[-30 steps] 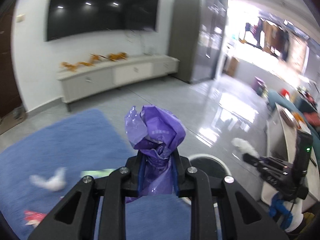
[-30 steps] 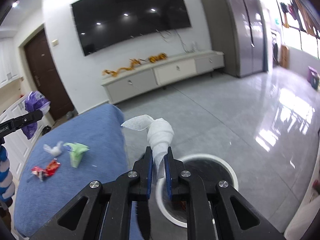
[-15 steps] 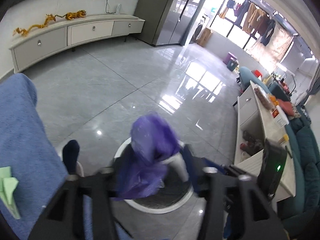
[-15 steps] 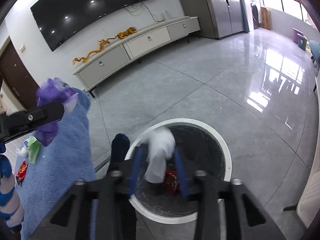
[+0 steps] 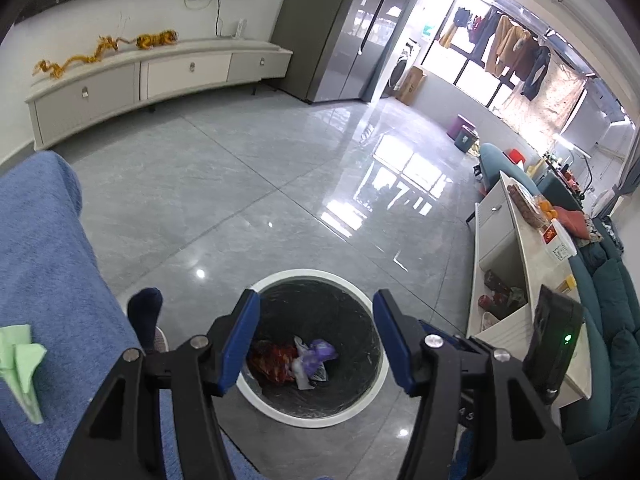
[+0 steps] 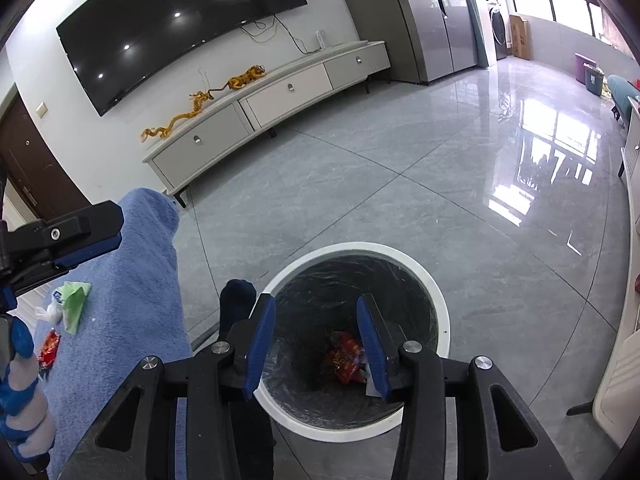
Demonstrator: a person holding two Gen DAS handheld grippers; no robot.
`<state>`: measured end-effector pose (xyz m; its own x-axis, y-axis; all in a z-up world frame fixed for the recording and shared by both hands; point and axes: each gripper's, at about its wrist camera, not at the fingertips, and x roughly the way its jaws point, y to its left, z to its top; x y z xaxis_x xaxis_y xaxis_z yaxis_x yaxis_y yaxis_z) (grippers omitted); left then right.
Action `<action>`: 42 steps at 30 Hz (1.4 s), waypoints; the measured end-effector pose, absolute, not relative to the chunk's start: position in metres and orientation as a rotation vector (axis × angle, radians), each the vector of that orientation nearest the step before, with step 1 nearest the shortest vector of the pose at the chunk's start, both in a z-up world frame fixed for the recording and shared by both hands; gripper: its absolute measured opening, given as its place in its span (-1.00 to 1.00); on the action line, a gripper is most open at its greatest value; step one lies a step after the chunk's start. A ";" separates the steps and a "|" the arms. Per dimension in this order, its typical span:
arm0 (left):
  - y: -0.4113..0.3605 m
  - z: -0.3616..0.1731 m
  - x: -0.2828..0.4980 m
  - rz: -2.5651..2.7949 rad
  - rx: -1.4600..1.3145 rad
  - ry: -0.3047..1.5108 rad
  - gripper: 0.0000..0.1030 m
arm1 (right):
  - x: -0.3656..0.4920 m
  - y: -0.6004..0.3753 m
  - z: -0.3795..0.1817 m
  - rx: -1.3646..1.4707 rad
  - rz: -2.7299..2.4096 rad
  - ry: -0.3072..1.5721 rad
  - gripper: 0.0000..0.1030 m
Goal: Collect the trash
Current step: 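Move both open tools back over the rug to the remaining wrappers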
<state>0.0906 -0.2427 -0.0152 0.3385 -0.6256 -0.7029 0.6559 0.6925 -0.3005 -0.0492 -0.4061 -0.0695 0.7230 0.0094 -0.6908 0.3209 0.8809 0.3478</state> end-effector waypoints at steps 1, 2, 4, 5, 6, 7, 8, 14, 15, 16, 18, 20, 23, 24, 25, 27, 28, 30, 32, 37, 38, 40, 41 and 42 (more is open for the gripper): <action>-0.240 -0.013 0.087 -0.829 0.041 0.886 0.11 | -0.050 -0.403 -0.066 0.470 -0.178 0.743 -0.22; -0.236 -0.009 0.083 -0.822 0.041 0.872 0.11 | -0.052 -0.401 -0.061 0.467 -0.175 0.733 -0.21; -0.230 -0.003 0.076 -0.813 0.048 0.854 0.11 | -0.054 -0.398 -0.052 0.462 -0.172 0.717 -0.21; -0.227 -0.001 0.074 -0.808 0.051 0.846 0.11 | -0.056 -0.396 -0.047 0.457 -0.170 0.707 -0.20; -0.222 0.002 0.070 -0.801 0.054 0.834 0.11 | -0.059 -0.394 -0.042 0.452 -0.168 0.697 -0.20; -0.217 0.006 0.066 -0.797 0.055 0.824 0.11 | -0.061 -0.392 -0.038 0.447 -0.165 0.688 -0.19; -0.212 0.008 0.063 -0.794 0.055 0.817 0.11 | -0.064 -0.390 -0.032 0.442 -0.162 0.675 -0.18; -0.175 0.030 0.042 -0.749 0.057 0.735 0.11 | -0.075 -0.373 0.000 0.406 -0.136 0.619 -0.16; -0.169 0.033 0.039 -0.740 0.055 0.724 0.11 | -0.077 -0.370 0.005 0.398 -0.129 0.611 -0.16; -0.160 0.038 0.035 -0.728 0.052 0.710 0.11 | -0.078 -0.365 0.011 0.390 -0.122 0.602 -0.16; -0.146 0.043 0.030 -0.707 0.044 0.691 0.11 | -0.079 -0.359 0.018 0.376 -0.109 0.589 -0.15; -0.126 0.048 0.025 -0.680 0.030 0.672 0.11 | -0.081 -0.351 0.026 0.361 -0.094 0.577 -0.14; -0.099 0.053 0.020 -0.639 0.014 0.650 0.11 | -0.081 -0.338 0.037 0.339 -0.068 0.563 -0.12; -0.091 0.054 0.018 -0.625 0.012 0.642 0.11 | -0.081 -0.335 0.039 0.332 -0.061 0.560 -0.12; -0.083 0.054 0.016 -0.613 0.011 0.635 0.11 | -0.081 -0.330 0.042 0.325 -0.053 0.556 -0.11; -0.062 0.054 0.012 -0.579 0.004 0.624 0.11 | -0.081 -0.321 0.047 0.310 -0.034 0.548 -0.11; -0.053 0.053 0.011 -0.564 -0.001 0.621 0.11 | -0.080 -0.317 0.049 0.302 -0.026 0.546 -0.10; -0.032 0.051 0.008 -0.530 -0.012 0.617 0.11 | -0.079 -0.307 0.052 0.289 -0.010 0.541 -0.08; -0.009 0.048 0.004 -0.486 -0.016 0.602 0.11 | -0.076 -0.297 0.054 0.278 0.008 0.541 -0.06; 0.046 0.038 -0.001 -0.375 -0.015 0.576 0.27 | -0.066 -0.270 0.051 0.243 0.054 0.555 0.02; 0.051 0.036 -0.001 -0.357 -0.017 0.571 0.36 | -0.064 -0.265 0.051 0.236 0.065 0.558 0.06; 0.074 0.029 -0.001 -0.305 -0.017 0.562 0.38 | -0.059 -0.256 0.050 0.223 0.083 0.565 0.08; 0.088 0.022 -0.002 -0.271 -0.014 0.564 0.39 | -0.057 -0.251 0.049 0.215 0.092 0.569 0.10; 0.098 0.018 0.000 -0.249 -0.015 0.571 0.39 | -0.055 -0.247 0.048 0.208 0.102 0.573 0.12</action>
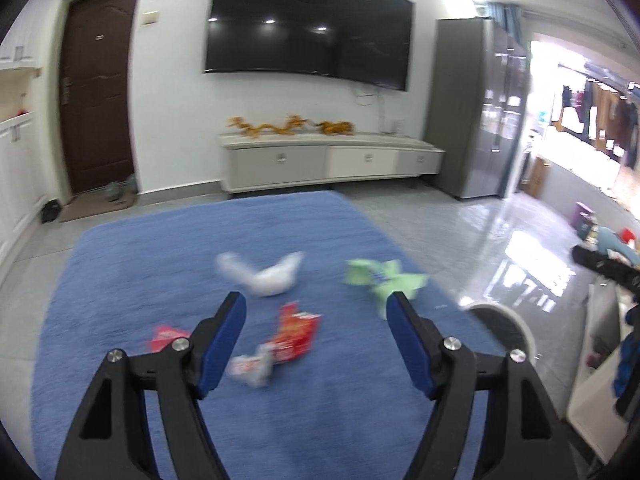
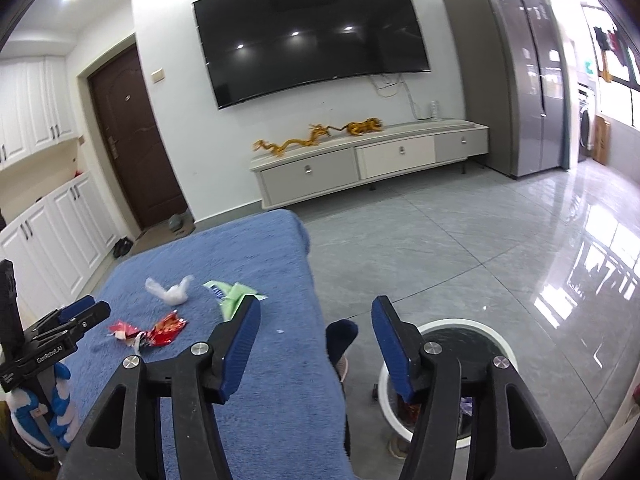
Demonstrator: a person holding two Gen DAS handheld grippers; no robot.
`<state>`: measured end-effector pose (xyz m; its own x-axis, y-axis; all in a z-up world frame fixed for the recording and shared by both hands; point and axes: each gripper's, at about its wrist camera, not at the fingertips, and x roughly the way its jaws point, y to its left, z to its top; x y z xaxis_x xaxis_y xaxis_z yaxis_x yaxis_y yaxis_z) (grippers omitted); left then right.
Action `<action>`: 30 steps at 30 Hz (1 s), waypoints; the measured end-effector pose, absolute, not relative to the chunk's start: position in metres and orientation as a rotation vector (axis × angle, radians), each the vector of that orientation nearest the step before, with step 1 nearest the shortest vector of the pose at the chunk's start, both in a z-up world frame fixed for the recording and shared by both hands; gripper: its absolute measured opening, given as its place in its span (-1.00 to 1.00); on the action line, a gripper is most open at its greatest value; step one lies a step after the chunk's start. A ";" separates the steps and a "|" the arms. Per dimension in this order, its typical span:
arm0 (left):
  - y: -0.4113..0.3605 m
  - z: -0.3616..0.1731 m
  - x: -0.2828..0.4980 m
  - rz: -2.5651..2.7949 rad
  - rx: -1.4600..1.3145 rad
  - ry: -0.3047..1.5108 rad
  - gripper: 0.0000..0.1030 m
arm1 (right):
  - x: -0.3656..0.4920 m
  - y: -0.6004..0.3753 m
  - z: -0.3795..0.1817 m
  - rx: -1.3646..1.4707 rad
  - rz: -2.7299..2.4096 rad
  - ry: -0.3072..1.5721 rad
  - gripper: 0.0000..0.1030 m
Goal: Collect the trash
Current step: 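Move both open tools back over the rug to the remaining wrappers, then grasp the red chip wrapper with the left tool while the right tool grasps the green bag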
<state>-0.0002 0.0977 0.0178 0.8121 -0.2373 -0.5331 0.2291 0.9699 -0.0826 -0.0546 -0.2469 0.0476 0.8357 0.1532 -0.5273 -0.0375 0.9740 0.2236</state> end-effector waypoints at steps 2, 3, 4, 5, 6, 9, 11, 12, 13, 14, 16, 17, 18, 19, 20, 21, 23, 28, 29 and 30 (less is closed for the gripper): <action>0.116 0.008 0.002 -0.211 -0.020 0.587 0.39 | -0.049 -0.238 0.044 0.198 0.122 0.584 0.19; 0.126 0.001 0.005 -0.186 -0.016 0.597 0.39 | -0.044 -0.233 0.043 0.191 0.131 0.591 0.20; 0.134 -0.004 0.006 -0.166 -0.012 0.606 0.40 | -0.042 -0.229 0.041 0.186 0.139 0.597 0.23; 0.146 -0.011 0.011 -0.140 -0.012 0.622 0.40 | -0.038 -0.224 0.038 0.180 0.149 0.605 0.25; 0.152 -0.015 0.014 -0.127 -0.013 0.632 0.40 | -0.034 -0.219 0.036 0.175 0.158 0.612 0.32; 0.170 -0.028 0.021 -0.096 -0.028 0.667 0.40 | -0.022 -0.207 0.028 0.160 0.185 0.635 0.38; 0.173 -0.030 0.021 -0.107 -0.045 0.675 0.40 | -0.014 -0.199 0.022 0.152 0.201 0.651 0.38; 0.172 -0.031 0.020 -0.123 -0.049 0.673 0.40 | -0.011 -0.196 0.020 0.150 0.207 0.658 0.38; 0.167 -0.031 0.019 -0.143 -0.048 0.670 0.40 | -0.007 -0.193 0.018 0.148 0.215 0.665 0.38; 0.162 -0.031 0.018 -0.160 -0.041 0.669 0.40 | -0.002 -0.189 0.014 0.146 0.225 0.675 0.38; 0.148 -0.031 0.020 -0.197 -0.016 0.672 0.40 | 0.007 -0.183 0.007 0.135 0.240 0.695 0.38; 0.138 -0.033 0.022 -0.225 0.001 0.677 0.40 | 0.014 -0.179 0.003 0.131 0.248 0.706 0.38; 0.131 -0.034 0.024 -0.239 0.011 0.681 0.40 | 0.019 -0.176 0.000 0.128 0.258 0.714 0.38; 0.125 -0.035 0.026 -0.254 0.021 0.685 0.40 | 0.024 -0.174 -0.002 0.123 0.266 0.721 0.38; 0.117 -0.037 0.031 -0.273 0.032 0.692 0.40 | 0.028 -0.171 -0.005 0.116 0.274 0.728 0.38; 0.111 -0.038 0.036 -0.287 0.037 0.698 0.40 | 0.034 -0.168 -0.007 0.111 0.282 0.734 0.38; 0.102 -0.042 0.042 -0.306 0.044 0.710 0.39 | 0.041 -0.164 -0.011 0.109 0.296 0.741 0.42; 0.085 -0.055 0.060 -0.313 0.096 0.751 0.37 | 0.064 -0.153 -0.019 0.082 0.324 0.760 0.46; 0.082 -0.060 0.064 -0.312 0.102 0.765 0.33 | 0.070 -0.150 -0.021 0.076 0.330 0.763 0.46; 0.081 -0.062 0.066 -0.311 0.104 0.774 0.31 | 0.075 -0.148 -0.022 0.071 0.335 0.764 0.46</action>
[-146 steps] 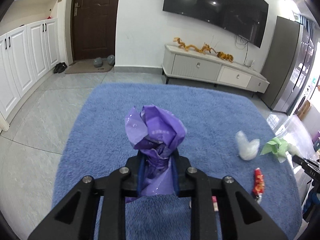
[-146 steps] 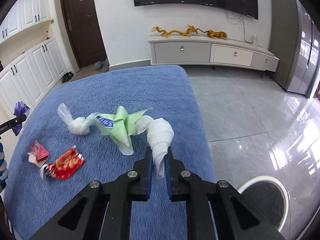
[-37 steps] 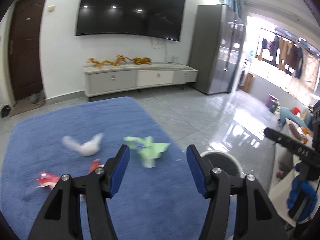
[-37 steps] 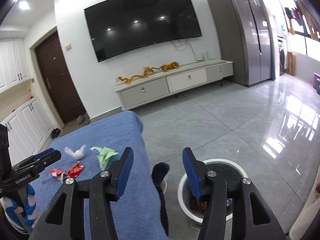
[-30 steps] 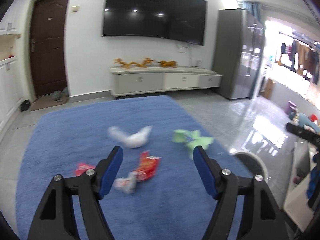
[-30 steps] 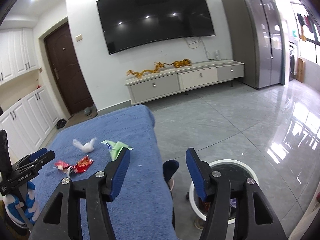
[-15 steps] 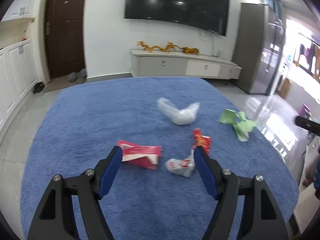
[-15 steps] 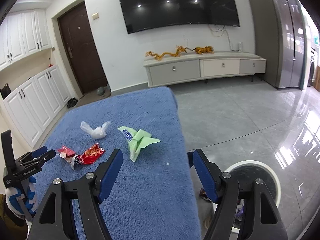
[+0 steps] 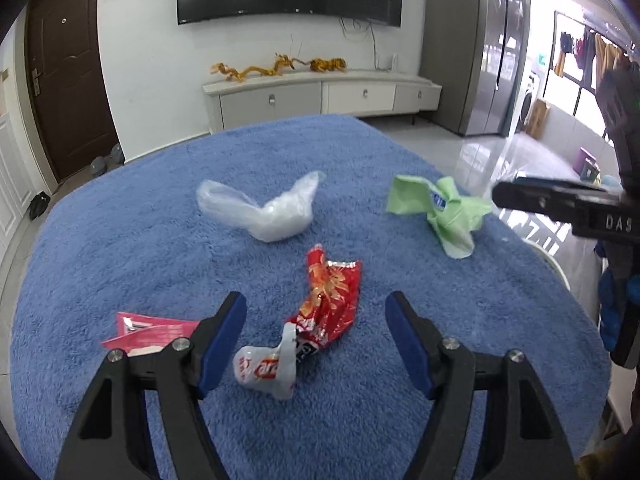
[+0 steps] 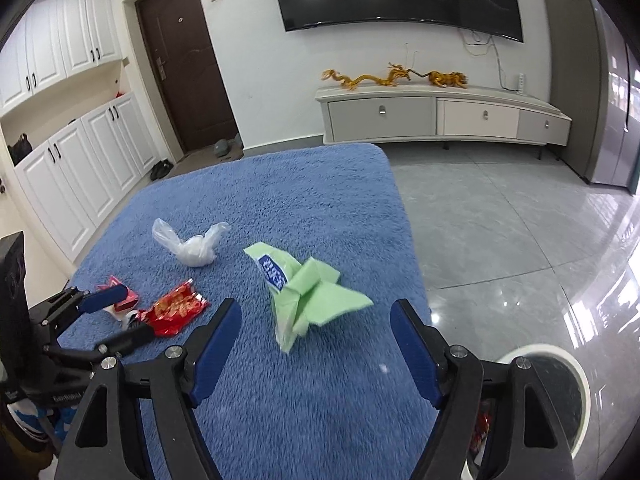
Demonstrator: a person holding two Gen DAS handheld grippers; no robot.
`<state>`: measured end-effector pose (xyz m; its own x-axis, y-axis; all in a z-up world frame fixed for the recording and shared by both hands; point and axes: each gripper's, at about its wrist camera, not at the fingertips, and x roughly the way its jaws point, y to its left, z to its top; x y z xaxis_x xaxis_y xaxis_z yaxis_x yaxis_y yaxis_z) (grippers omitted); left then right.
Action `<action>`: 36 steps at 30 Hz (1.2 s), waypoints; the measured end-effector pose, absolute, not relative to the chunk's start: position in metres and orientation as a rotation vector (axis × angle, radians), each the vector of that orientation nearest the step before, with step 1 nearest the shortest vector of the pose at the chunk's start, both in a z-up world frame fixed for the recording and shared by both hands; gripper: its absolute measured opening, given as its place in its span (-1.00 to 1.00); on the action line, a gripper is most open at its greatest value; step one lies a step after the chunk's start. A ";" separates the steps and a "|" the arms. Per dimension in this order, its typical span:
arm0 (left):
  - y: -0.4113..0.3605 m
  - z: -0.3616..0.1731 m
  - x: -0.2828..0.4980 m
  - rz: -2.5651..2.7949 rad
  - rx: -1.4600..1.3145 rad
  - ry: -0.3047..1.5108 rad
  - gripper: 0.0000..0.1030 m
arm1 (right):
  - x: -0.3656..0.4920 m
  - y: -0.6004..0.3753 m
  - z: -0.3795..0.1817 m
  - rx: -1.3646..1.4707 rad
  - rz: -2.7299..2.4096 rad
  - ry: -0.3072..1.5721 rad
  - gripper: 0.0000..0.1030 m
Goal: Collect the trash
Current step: 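Grasp the red chip wrapper with the left tool while the right tool grasps the green bag, then carry the red wrapper and green bag over the bin and open both tools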
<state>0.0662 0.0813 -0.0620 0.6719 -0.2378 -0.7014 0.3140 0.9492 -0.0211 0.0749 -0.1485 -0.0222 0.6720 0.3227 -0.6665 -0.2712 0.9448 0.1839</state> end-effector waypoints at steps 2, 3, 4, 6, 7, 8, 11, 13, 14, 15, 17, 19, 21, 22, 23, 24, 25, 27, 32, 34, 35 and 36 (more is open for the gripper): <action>0.079 -0.068 0.071 -0.302 0.111 0.793 0.28 | 0.084 -0.144 -0.025 0.057 0.344 0.768 0.47; 0.079 -0.071 0.073 -0.301 0.108 0.805 0.27 | 0.089 -0.141 -0.027 0.050 0.350 0.770 0.47; 0.079 -0.073 0.074 -0.304 0.101 0.816 0.23 | 0.092 -0.140 -0.028 0.047 0.356 0.772 0.47; 0.080 -0.075 0.077 -0.302 0.096 0.828 0.20 | 0.099 -0.136 -0.031 0.041 0.366 0.776 0.47; 0.080 -0.076 0.078 -0.300 0.094 0.832 0.19 | 0.102 -0.134 -0.033 0.037 0.370 0.779 0.47; 0.080 -0.078 0.079 -0.300 0.092 0.841 0.16 | 0.106 -0.133 -0.036 0.034 0.373 0.783 0.47; 0.079 -0.081 0.081 -0.302 0.094 0.852 0.07 | 0.111 -0.128 -0.042 0.018 0.385 0.795 0.47; 0.078 -0.082 0.082 -0.298 0.099 0.858 0.03 | 0.114 -0.124 -0.047 0.005 0.388 0.804 0.47; 0.077 -0.083 0.081 -0.297 0.103 0.860 0.00 | 0.115 -0.123 -0.049 0.002 0.390 0.810 0.47; 0.078 -0.083 0.082 -0.295 0.106 0.861 -0.01 | 0.116 -0.122 -0.051 0.000 0.392 0.815 0.47; 0.076 -0.084 0.083 -0.293 0.114 0.862 -0.03 | 0.118 -0.119 -0.055 -0.009 0.391 0.825 0.41; 0.076 -0.085 0.082 -0.295 0.114 0.862 -0.06 | 0.121 -0.115 -0.060 -0.025 0.386 0.841 0.29; 0.076 -0.085 0.081 -0.296 0.114 0.861 -0.08 | 0.122 -0.113 -0.064 -0.037 0.378 0.855 0.15; 0.075 -0.085 0.082 -0.298 0.115 0.862 -0.08 | 0.123 -0.113 -0.065 -0.042 0.371 0.857 0.10; 0.075 -0.085 0.081 -0.300 0.114 0.862 -0.09 | 0.123 -0.112 -0.064 -0.045 0.366 0.856 0.04; 0.074 -0.085 0.081 -0.301 0.114 0.863 -0.09 | 0.123 -0.112 -0.065 -0.049 0.363 0.858 0.01; 0.073 -0.085 0.080 -0.302 0.115 0.863 -0.10 | 0.123 -0.112 -0.065 -0.053 0.358 0.860 -0.04; 0.072 -0.085 0.079 -0.306 0.116 0.861 -0.12 | 0.123 -0.113 -0.066 -0.050 0.355 0.863 -0.07; 0.071 -0.085 0.079 -0.314 0.116 0.859 -0.23 | 0.122 -0.114 -0.065 -0.055 0.357 0.863 -0.15; 0.070 -0.084 0.077 -0.317 0.119 0.858 -0.29 | 0.119 -0.114 -0.065 -0.055 0.360 0.863 -0.18; 0.070 -0.085 0.077 -0.318 0.120 0.857 -0.35 | 0.119 -0.114 -0.064 -0.054 0.362 0.863 -0.19; 0.069 -0.085 0.076 -0.319 0.120 0.857 -0.36 | 0.119 -0.114 -0.063 -0.054 0.361 0.863 -0.20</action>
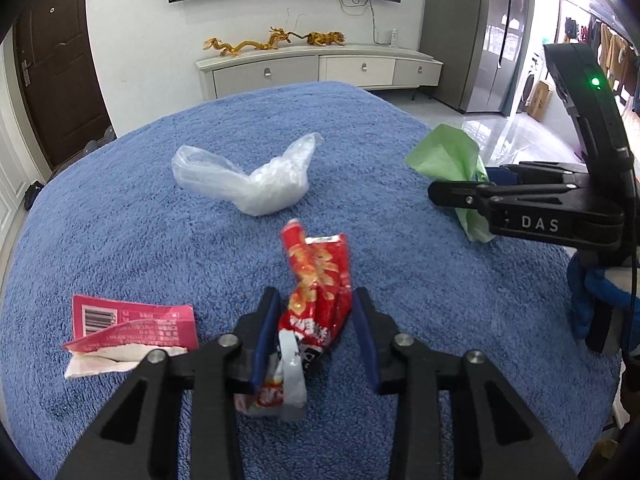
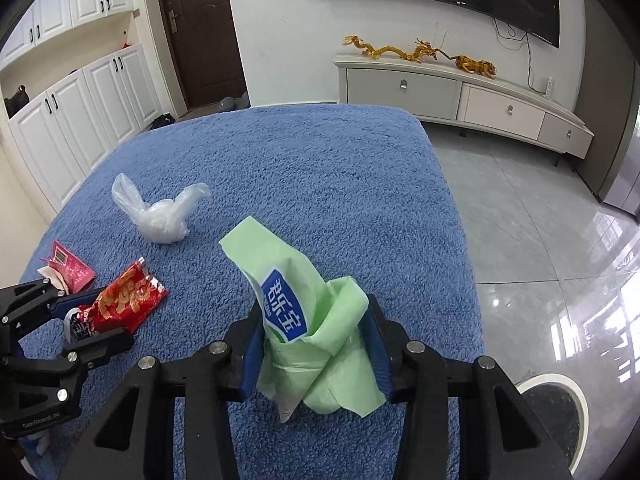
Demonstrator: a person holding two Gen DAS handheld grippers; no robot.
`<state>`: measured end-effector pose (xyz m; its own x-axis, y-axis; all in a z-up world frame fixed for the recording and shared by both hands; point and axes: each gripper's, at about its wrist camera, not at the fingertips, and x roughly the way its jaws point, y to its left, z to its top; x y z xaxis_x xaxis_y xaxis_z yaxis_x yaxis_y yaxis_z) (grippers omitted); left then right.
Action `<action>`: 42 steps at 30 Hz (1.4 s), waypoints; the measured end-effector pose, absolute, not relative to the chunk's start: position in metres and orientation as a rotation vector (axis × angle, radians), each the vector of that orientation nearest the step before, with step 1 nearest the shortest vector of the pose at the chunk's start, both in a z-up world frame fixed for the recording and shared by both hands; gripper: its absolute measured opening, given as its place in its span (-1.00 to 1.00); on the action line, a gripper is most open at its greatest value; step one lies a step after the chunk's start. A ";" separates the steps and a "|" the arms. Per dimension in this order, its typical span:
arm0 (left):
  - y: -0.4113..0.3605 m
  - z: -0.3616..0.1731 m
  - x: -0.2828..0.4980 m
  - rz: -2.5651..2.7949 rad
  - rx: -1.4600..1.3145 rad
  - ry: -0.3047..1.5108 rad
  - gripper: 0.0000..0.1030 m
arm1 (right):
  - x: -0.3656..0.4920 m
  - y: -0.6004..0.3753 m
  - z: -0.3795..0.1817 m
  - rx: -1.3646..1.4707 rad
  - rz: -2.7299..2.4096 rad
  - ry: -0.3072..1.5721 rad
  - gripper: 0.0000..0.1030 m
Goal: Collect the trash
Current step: 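Carry the red wrapper and green bag over the bin and open both tools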
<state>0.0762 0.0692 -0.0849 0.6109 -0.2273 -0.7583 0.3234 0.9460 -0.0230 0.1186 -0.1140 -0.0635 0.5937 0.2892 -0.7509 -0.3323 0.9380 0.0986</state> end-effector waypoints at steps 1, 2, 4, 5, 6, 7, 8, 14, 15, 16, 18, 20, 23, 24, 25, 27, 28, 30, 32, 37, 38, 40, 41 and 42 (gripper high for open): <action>0.069 -0.085 0.076 -0.319 0.121 0.856 -0.38 | 0.117 -0.115 -0.063 -0.050 0.361 0.862 -0.21; 0.071 -0.085 0.076 -0.318 0.123 0.856 -0.40 | 0.115 -0.115 -0.062 -0.046 0.361 0.861 -0.23; 0.069 -0.085 0.073 -0.316 0.124 0.854 -0.42 | 0.112 -0.118 -0.060 -0.038 0.360 0.859 -0.24; 0.068 -0.085 0.072 -0.316 0.126 0.853 -0.43 | 0.110 -0.120 -0.059 -0.034 0.357 0.858 -0.25; 0.068 -0.084 0.072 -0.316 0.128 0.852 -0.45 | 0.109 -0.121 -0.058 -0.033 0.356 0.858 -0.25; 0.067 -0.084 0.071 -0.316 0.130 0.851 -0.48 | 0.107 -0.121 -0.058 -0.031 0.355 0.857 -0.26; 0.066 -0.084 0.071 -0.317 0.133 0.850 -0.51 | 0.105 -0.121 -0.057 -0.031 0.354 0.857 -0.27; 0.061 -0.081 0.067 -0.307 0.172 0.830 -0.60 | 0.096 -0.124 -0.054 -0.021 0.349 0.855 -0.31; 0.060 -0.080 0.066 -0.305 0.178 0.826 -0.60 | 0.095 -0.125 -0.053 -0.020 0.348 0.854 -0.32; 0.060 -0.080 0.065 -0.303 0.182 0.822 -0.61 | 0.094 -0.125 -0.052 -0.018 0.347 0.854 -0.32; 0.060 -0.079 0.064 -0.296 0.184 0.819 -0.61 | 0.090 -0.126 -0.050 -0.015 0.346 0.851 -0.33; 0.061 -0.078 0.061 -0.288 0.186 0.815 -0.61 | 0.086 -0.128 -0.048 -0.008 0.349 0.848 -0.34; 0.059 -0.076 0.056 -0.287 0.189 0.812 -0.61 | 0.079 -0.130 -0.045 -0.003 0.351 0.842 -0.34; 0.059 -0.075 0.055 -0.286 0.191 0.811 -0.61 | 0.077 -0.130 -0.044 -0.002 0.351 0.840 -0.34; 0.060 -0.074 0.056 -0.286 0.193 0.809 -0.61 | 0.074 -0.131 -0.042 0.002 0.351 0.838 -0.34; 0.059 -0.072 0.052 -0.286 0.197 0.805 -0.61 | 0.070 -0.132 -0.039 0.010 0.352 0.835 -0.35; 0.059 -0.070 0.050 -0.286 0.199 0.801 -0.61 | 0.067 -0.132 -0.038 0.012 0.353 0.832 -0.35; 0.058 -0.068 0.042 -0.285 0.203 0.792 -0.61 | 0.062 -0.132 -0.036 0.015 0.355 0.827 -0.35; 0.058 -0.064 0.037 -0.283 0.207 0.783 -0.61 | 0.056 -0.132 -0.033 0.020 0.359 0.821 -0.35; 0.057 -0.050 0.024 -0.273 0.220 0.752 -0.61 | 0.039 -0.131 -0.023 0.030 0.367 0.797 -0.35; 0.058 -0.048 0.022 -0.272 0.223 0.746 -0.61 | 0.036 -0.132 -0.021 0.032 0.366 0.791 -0.35; 0.056 -0.040 0.015 -0.266 0.232 0.726 -0.61 | 0.029 -0.134 -0.016 0.037 0.366 0.775 -0.35; 0.056 -0.037 0.009 -0.264 0.236 0.715 -0.61 | 0.027 -0.135 -0.013 0.039 0.364 0.768 -0.35; 0.055 -0.034 0.007 -0.263 0.240 0.707 -0.61 | 0.023 -0.136 -0.010 0.042 0.362 0.759 -0.35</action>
